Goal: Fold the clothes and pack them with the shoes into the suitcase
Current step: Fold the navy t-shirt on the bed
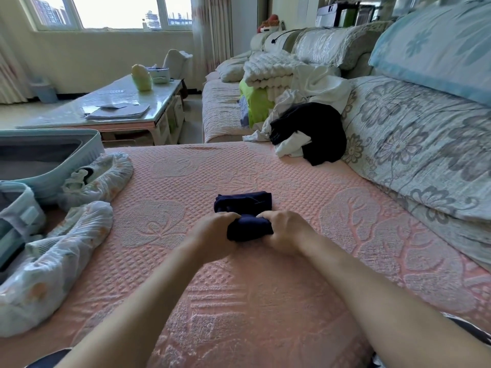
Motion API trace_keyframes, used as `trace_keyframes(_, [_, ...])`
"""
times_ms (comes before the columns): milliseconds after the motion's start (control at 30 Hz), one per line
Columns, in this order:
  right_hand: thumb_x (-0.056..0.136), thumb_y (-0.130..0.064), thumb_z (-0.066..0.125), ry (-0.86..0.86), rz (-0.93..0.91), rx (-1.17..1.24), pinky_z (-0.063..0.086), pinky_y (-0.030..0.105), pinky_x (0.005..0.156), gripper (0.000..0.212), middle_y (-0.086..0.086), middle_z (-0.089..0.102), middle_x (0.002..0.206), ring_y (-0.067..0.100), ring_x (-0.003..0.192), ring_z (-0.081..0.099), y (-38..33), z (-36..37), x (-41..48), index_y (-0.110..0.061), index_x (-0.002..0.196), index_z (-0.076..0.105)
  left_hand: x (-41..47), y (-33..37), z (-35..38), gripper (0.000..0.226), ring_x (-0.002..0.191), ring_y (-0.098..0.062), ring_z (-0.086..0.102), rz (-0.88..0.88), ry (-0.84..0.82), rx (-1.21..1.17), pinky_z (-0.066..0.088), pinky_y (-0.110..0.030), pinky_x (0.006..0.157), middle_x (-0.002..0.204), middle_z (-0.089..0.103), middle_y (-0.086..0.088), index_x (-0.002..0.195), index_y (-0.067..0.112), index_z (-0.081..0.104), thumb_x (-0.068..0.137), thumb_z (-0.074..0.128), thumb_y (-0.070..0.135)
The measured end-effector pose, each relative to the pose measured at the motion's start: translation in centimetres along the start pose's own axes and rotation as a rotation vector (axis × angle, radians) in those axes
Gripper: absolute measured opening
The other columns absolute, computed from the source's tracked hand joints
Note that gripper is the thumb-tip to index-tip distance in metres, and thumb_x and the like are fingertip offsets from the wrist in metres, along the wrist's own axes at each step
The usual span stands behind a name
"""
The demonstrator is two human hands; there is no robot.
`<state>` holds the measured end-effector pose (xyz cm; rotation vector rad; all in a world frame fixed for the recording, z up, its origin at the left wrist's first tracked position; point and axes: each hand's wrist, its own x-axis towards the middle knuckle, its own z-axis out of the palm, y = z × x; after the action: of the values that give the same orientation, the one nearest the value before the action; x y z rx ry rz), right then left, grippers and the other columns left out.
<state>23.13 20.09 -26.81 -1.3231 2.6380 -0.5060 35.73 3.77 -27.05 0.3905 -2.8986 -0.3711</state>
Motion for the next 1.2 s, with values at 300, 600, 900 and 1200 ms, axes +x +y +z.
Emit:
trace_keyframes(300, [0.082,-0.032,0.066,0.131,0.103,0.386,0.047,0.021,0.067,0.018,-0.012,0.068,0.086,0.007,0.082,0.064,-0.3,-2.2,-1.9,-0.029,0.099,0.066,-1.7,-1.8,-3.3,0.030,0.075,-0.012,0.064,-0.220,0.004,-0.527,0.056,-0.030,0.069,0.087,0.066,0.009,0.098,0.039,0.061,0.068,0.065,0.039])
trace_keyframes(600, [0.097,-0.040,0.054,0.207,0.221,-0.014,0.046,0.043,0.100,0.063,0.012,0.047,0.140,0.032,0.124,0.051,-1.4,0.4,2.0,-0.017,0.151,0.031,1.7,-0.9,0.1,0.047,0.117,-0.026,0.055,-0.019,0.268,0.230,0.048,-0.036,0.093,0.133,0.049,-0.003,0.136,0.018,0.050,0.091,0.062,0.018])
trace_keyframes(900, [0.108,-0.024,0.034,-0.136,-0.078,-0.077,0.004,0.024,0.120,0.053,0.001,0.019,0.167,0.015,0.153,0.015,-0.3,1.7,2.9,-0.019,0.159,0.023,2.6,-1.9,2.8,0.066,0.145,-0.016,0.028,-0.065,0.001,-0.013,0.024,-0.033,0.118,0.158,0.031,0.005,0.153,0.023,0.030,0.098,0.037,0.060])
trace_keyframes(1200, [0.098,-0.039,0.040,-0.266,0.021,-0.064,0.013,0.039,0.124,0.068,-0.005,0.016,0.166,0.017,0.152,0.013,-0.4,0.8,3.8,-0.038,0.159,0.011,2.2,-3.9,0.7,0.111,0.149,-0.019,0.018,-0.194,-0.149,0.087,0.020,-0.040,0.121,0.164,0.017,0.004,0.157,0.024,0.016,0.072,0.044,0.090])
